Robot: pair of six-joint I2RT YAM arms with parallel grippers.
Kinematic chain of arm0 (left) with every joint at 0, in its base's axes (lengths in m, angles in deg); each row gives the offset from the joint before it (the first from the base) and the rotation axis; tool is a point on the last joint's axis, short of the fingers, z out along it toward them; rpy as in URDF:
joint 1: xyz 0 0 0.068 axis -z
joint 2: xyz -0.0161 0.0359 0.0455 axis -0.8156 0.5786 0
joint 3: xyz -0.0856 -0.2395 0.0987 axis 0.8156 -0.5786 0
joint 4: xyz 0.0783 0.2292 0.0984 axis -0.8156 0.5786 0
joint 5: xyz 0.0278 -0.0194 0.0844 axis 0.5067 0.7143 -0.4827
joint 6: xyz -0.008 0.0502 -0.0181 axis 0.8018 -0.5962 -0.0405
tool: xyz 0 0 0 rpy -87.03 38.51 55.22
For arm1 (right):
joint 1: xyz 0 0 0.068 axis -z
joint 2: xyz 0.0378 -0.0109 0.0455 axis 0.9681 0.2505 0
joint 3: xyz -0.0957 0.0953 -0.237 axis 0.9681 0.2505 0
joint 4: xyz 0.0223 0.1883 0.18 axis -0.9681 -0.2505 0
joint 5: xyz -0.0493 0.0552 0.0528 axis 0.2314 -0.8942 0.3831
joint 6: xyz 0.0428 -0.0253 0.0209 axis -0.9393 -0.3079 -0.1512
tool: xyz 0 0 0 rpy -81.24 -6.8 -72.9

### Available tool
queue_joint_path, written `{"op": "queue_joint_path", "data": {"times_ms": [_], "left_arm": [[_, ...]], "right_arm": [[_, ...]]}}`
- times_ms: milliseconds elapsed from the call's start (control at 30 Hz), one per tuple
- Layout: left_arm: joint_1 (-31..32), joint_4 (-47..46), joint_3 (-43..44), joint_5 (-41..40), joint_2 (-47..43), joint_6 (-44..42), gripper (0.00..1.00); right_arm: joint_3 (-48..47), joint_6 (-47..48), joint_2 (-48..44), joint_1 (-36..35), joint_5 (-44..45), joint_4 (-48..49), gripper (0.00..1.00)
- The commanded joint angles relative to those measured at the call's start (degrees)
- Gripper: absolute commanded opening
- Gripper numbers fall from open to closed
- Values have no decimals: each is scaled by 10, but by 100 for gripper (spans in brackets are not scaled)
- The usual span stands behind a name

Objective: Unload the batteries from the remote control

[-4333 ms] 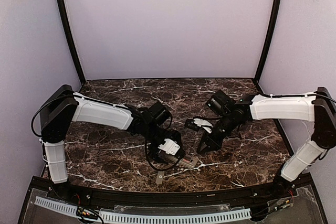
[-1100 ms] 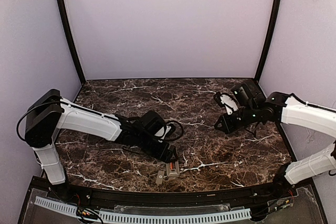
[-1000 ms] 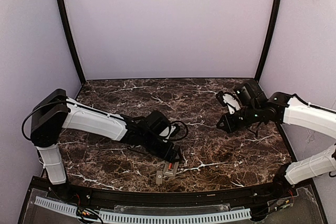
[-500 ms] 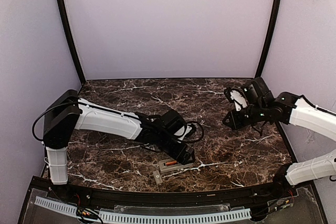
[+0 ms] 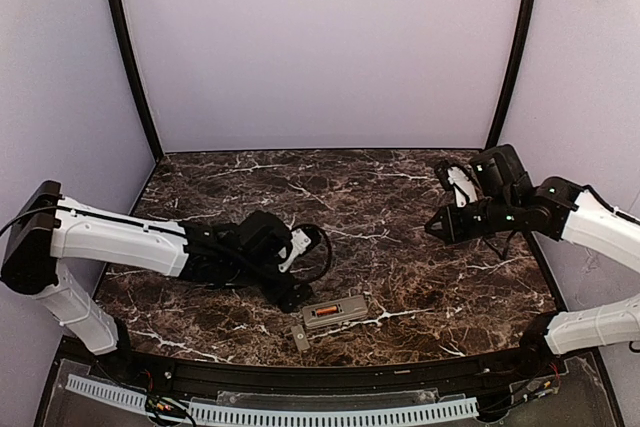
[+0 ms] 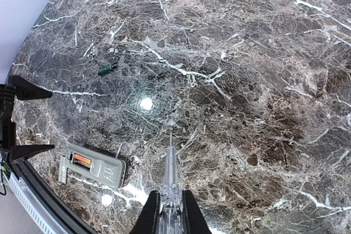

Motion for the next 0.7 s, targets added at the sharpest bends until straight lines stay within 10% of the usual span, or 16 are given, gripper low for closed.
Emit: {"op": "queue_joint_path", "data": {"times_ms": [0,167,667], "left_arm": [[2,-172,-184,81,-89,-49,98],[2,-354,-288,145,-127,-56,99],[17,-416,-242,175,6,-105,87]], "right_arm": [[-15,-7,6,0,-8,10,0],[-19,-10,23,-1,-7,10,0],[-13,-10,17,-3,4,2,0]]}}
